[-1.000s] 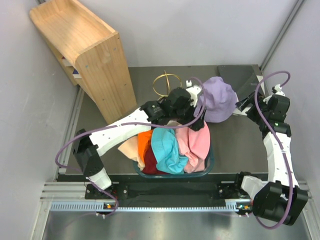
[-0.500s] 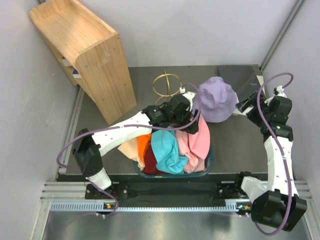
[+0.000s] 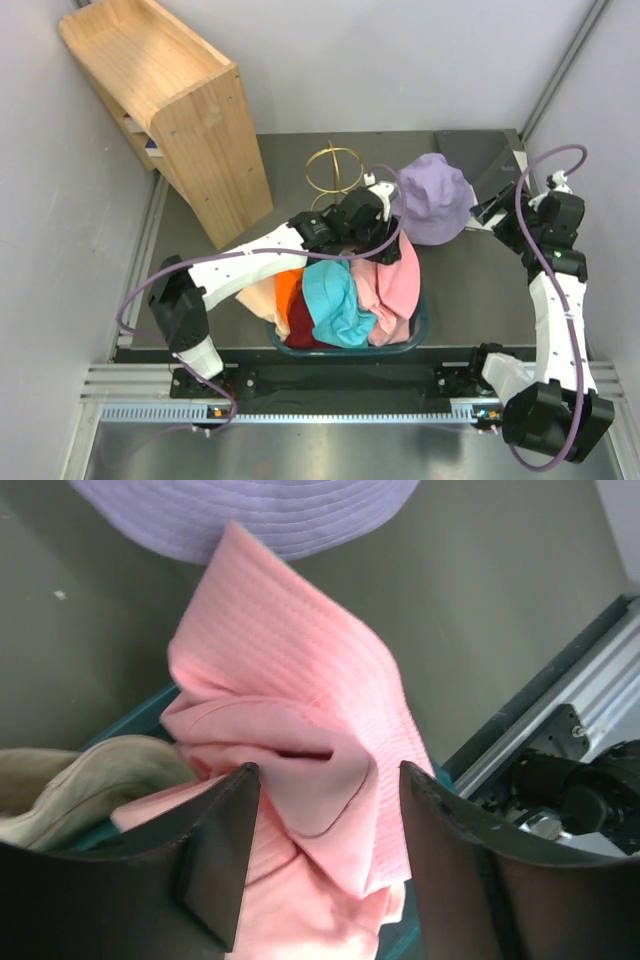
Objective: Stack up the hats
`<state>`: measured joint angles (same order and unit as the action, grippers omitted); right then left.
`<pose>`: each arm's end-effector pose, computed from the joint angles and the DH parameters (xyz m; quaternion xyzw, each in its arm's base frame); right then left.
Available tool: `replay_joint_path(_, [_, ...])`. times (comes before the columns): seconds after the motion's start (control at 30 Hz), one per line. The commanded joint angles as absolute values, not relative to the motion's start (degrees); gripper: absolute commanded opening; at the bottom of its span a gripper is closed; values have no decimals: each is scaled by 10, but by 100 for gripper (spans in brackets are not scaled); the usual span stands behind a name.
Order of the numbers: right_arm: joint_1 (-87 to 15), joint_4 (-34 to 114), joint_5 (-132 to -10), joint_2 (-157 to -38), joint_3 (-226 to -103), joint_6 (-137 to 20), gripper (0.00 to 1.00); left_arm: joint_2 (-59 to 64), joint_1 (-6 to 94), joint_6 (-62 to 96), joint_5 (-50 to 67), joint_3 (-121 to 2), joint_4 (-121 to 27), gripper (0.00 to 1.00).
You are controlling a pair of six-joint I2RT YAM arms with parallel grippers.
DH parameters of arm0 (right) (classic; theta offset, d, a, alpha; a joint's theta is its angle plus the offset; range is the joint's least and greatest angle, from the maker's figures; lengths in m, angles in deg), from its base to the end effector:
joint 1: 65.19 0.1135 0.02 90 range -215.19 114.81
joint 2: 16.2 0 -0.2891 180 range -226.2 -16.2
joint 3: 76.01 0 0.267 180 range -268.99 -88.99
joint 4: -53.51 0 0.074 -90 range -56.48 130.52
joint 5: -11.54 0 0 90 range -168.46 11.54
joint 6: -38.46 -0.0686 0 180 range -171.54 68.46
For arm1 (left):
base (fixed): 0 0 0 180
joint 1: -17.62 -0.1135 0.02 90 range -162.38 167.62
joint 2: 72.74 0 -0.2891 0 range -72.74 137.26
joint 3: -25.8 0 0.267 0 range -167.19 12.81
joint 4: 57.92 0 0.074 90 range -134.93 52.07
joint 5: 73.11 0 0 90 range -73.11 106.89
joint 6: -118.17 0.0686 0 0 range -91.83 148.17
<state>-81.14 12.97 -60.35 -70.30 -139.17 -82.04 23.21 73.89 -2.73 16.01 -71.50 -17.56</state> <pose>0.2298 -0.0435 0.3170 0.2691 0.8221 0.1973 0.4614 0.2366 -0.3563 0.3176 0.2014 0.8798 -0.3018 0.3070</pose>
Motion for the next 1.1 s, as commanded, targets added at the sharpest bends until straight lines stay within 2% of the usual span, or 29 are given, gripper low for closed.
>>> replay_joint_path(0.0, [-817, 138, -594, -699, -1431, -823, 88, 254, 741, -39, 124, -734, -232, 55])
replay_joint_path(0.13, [-818, 134, -582, -702, -1455, -823, 88, 274, 741, -36, 116, -753, -213, 31])
replay_joint_path(0.17, [-817, 135, -577, -702, -1459, -823, 88, 275, 741, -35, 110, -759, -209, 17])
replay_joint_path(0.23, [-817, 134, -553, -704, -1481, -822, 88, 269, 741, -31, 114, -764, -197, 3])
replay_joint_path(0.27, [-818, 132, -543, -707, -1491, -820, 87, 265, 741, -30, 125, -771, -192, 0])
replay_joint_path(0.47, [-802, 144, -438, -714, -1566, -803, 86, 182, 741, -14, 145, -798, -185, 0])
replay_joint_path(0.6, [-757, 187, -385, -714, -1583, -816, 86, 101, 740, 15, 211, -801, -190, 0])
replay_joint_path(0.83, [-600, 237, -429, -710, -1563, -854, 86, 15, 738, 45, 325, -802, -194, 0])
replay_joint_path(1.07, [-585, 314, -438, -672, -1518, -942, 86, -16, 738, 53, 360, -793, -196, 0])
